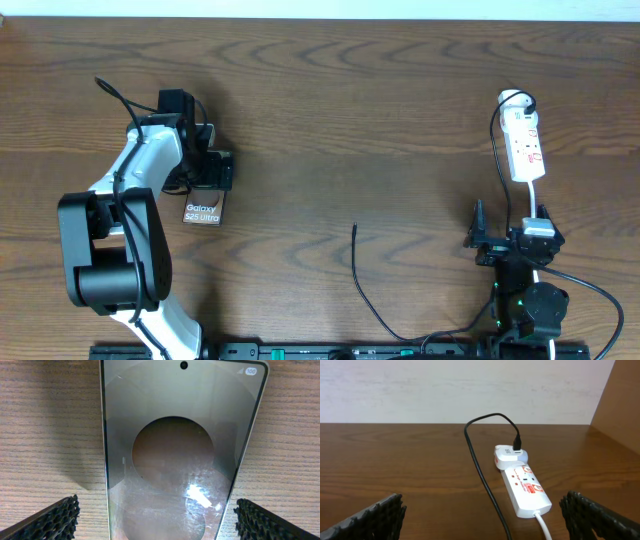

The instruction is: Plug charger to phone and switch on socket

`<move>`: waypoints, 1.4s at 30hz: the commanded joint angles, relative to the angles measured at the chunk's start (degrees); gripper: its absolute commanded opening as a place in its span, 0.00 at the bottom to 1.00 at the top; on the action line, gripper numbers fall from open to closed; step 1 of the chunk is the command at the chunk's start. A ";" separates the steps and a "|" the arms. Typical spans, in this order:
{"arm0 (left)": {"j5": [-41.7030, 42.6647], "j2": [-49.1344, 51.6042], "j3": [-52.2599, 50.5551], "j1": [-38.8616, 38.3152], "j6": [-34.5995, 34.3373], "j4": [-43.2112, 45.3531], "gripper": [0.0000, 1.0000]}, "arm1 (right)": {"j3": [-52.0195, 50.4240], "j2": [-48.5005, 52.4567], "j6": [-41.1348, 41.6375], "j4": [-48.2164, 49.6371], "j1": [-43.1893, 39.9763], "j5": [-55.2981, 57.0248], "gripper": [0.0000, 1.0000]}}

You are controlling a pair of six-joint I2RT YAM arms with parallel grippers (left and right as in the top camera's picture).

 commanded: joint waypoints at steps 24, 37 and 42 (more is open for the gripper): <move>2.69 0.66 -0.57 -0.13 0.96 0.22 0.98 | -0.11 -0.20 -0.24 -0.22 0.50 -0.09 0.99; 2.05 0.68 -1.81 -0.13 0.98 2.47 0.98 | -0.11 -0.20 -0.24 -0.22 0.50 -0.09 0.99; 2.05 0.68 -2.67 -0.13 1.01 3.15 0.98 | -0.11 -0.20 -0.24 -0.22 0.50 -0.09 0.99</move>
